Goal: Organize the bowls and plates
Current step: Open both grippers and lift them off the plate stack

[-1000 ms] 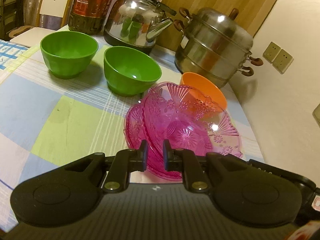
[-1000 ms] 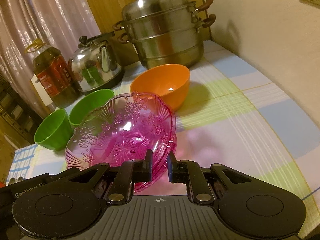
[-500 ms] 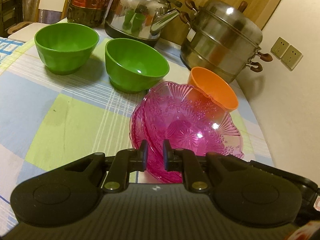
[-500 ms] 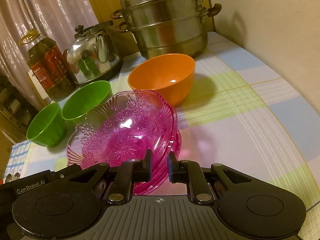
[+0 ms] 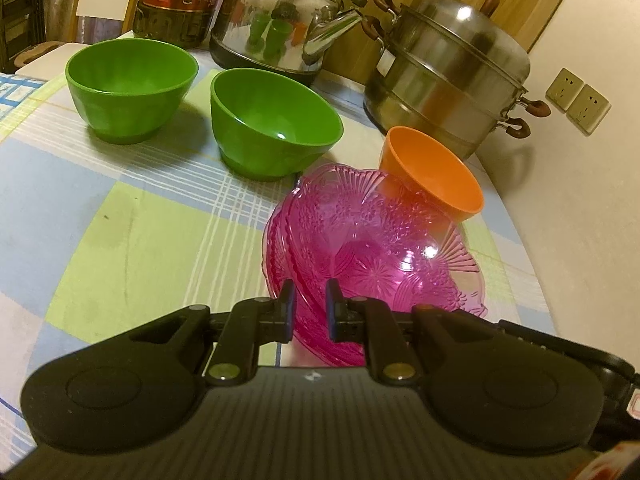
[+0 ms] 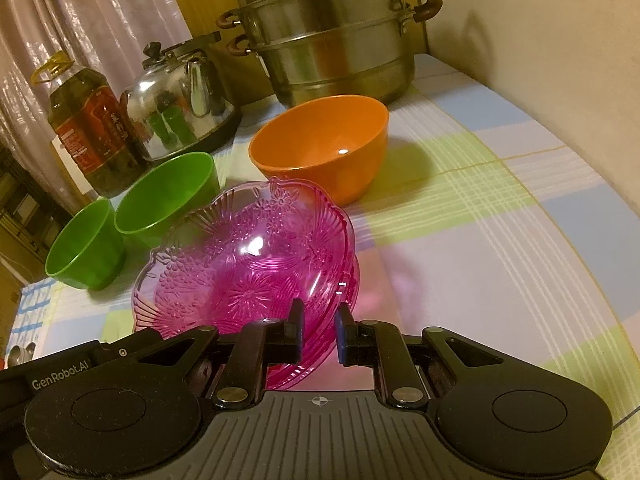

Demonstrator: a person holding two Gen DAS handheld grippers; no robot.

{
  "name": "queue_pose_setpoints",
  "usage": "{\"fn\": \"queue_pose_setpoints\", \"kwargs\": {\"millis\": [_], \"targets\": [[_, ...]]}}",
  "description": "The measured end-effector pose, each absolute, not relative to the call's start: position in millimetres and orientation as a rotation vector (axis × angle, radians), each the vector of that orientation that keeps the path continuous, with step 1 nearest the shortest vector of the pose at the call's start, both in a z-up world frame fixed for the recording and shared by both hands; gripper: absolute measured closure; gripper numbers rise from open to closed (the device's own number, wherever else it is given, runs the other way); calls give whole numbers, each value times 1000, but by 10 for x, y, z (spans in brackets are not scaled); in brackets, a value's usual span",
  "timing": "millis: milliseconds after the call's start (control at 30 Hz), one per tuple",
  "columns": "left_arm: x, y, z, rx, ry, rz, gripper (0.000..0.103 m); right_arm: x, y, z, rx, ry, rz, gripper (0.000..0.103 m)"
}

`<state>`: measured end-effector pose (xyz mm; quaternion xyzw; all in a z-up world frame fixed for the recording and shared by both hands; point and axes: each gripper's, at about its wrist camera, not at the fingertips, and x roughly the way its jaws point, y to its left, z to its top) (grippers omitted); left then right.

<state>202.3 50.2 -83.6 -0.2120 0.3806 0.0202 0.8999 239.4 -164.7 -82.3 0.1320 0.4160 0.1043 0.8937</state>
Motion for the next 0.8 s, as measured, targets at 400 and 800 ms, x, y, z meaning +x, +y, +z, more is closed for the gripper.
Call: {"fn": "queue_pose_setpoints", "kwargs": {"millis": [400, 800], "targets": [[2032, 536, -802, -390, 760, 100, 78, 2391, -1699, -802, 270, 826, 217, 62], [1974, 555, -767, -403, 750, 95, 78, 2282, -1898, -758, 323, 798, 196, 72]]}}
